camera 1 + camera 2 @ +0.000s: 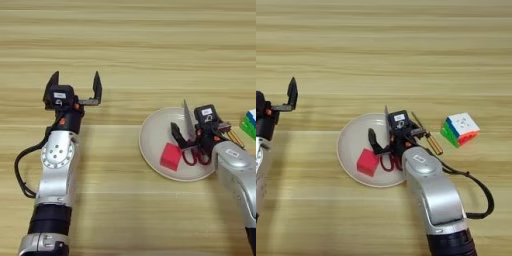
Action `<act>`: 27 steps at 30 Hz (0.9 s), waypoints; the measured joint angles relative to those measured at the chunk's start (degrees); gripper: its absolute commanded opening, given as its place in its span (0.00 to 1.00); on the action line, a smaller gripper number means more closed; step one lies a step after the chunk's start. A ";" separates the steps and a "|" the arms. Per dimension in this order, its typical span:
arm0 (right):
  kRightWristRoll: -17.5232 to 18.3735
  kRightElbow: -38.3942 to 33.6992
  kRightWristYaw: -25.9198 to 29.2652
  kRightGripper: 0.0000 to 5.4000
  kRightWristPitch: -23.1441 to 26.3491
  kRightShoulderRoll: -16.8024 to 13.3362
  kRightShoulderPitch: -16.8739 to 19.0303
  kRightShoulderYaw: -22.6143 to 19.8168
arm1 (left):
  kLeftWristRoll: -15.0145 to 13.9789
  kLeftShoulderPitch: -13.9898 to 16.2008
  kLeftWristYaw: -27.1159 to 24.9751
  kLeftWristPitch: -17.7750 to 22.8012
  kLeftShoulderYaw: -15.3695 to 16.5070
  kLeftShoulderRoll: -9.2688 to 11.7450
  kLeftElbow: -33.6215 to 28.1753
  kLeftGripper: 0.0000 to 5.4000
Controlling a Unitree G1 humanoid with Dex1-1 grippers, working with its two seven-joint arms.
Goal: Move the objects on the table
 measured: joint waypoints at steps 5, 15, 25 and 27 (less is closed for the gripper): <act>0.60 2.09 -0.06 0.81 0.00 1.19 -0.38 -1.58 | -0.11 0.01 0.00 -0.01 0.01 0.00 0.00 1.00; 1.07 7.32 0.39 0.61 -0.24 1.79 -0.85 -2.24 | -0.17 0.02 0.00 -0.07 0.01 0.00 0.01 1.00; 0.82 11.91 0.47 0.38 -2.56 1.67 -3.39 -2.22 | -0.24 0.05 0.01 -0.08 -0.04 -0.03 -0.01 1.00; 0.79 12.15 0.50 0.34 -2.72 1.65 -3.54 -2.18 | -0.23 0.06 0.01 -0.08 -0.07 -0.04 -0.01 1.00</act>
